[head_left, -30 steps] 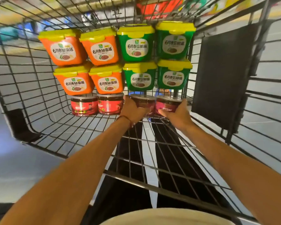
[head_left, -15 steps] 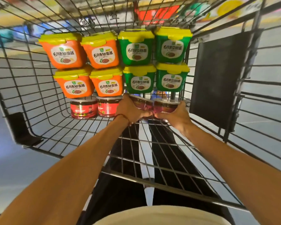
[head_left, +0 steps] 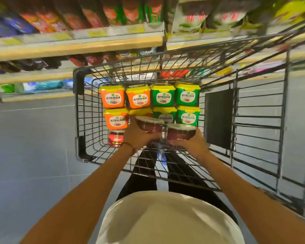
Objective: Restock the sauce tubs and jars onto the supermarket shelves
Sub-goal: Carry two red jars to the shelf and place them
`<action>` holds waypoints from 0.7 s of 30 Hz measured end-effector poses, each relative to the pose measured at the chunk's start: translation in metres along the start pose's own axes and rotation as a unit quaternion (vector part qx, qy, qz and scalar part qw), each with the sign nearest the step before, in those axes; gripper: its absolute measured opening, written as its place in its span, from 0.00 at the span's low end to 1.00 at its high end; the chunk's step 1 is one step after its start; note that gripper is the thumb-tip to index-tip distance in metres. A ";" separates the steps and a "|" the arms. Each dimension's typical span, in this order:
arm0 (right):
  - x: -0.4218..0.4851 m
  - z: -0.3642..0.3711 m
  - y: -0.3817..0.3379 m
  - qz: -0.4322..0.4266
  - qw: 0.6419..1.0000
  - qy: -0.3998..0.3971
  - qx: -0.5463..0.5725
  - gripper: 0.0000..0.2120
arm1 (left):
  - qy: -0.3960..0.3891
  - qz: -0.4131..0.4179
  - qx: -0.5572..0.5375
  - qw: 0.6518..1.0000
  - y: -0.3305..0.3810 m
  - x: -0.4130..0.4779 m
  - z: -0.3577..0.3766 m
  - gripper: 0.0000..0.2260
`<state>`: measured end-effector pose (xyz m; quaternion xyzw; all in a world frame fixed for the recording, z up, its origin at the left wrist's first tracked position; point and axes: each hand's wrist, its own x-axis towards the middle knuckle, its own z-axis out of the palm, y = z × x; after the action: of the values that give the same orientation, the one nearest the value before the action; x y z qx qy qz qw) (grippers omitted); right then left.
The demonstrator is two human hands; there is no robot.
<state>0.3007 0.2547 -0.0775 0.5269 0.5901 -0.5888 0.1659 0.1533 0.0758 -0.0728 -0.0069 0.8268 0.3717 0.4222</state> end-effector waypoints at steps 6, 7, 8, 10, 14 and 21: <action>-0.042 0.014 -0.033 -0.080 0.997 -0.021 0.012 0.41 | 0.070 0.014 -0.093 0.993 0.015 -0.046 -0.045 0.53; -0.049 0.017 -0.037 -0.099 0.994 -0.034 0.009 0.41 | 0.080 0.019 -0.117 0.990 0.017 -0.057 -0.051 0.53; -0.056 0.020 -0.041 -0.120 0.992 -0.044 0.005 0.41 | 0.097 0.019 -0.118 0.988 0.019 -0.069 -0.058 0.50; -0.071 0.026 -0.049 -0.160 0.985 -0.068 0.001 0.41 | 0.146 0.031 -0.123 0.981 0.017 -0.093 -0.066 0.45; -0.099 0.038 -0.069 -0.240 0.966 -0.093 -0.027 0.40 | 0.237 0.046 -0.129 0.962 0.005 -0.141 -0.081 0.47; -0.161 0.083 -0.116 -0.335 0.922 -0.176 -0.078 0.45 | 0.361 0.052 -0.168 0.916 -0.019 -0.224 -0.128 0.38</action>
<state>0.2333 0.1431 0.0931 0.1712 0.7377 -0.6452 0.1011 0.2151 -0.0856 0.1202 -0.1681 0.8475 0.4989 0.0675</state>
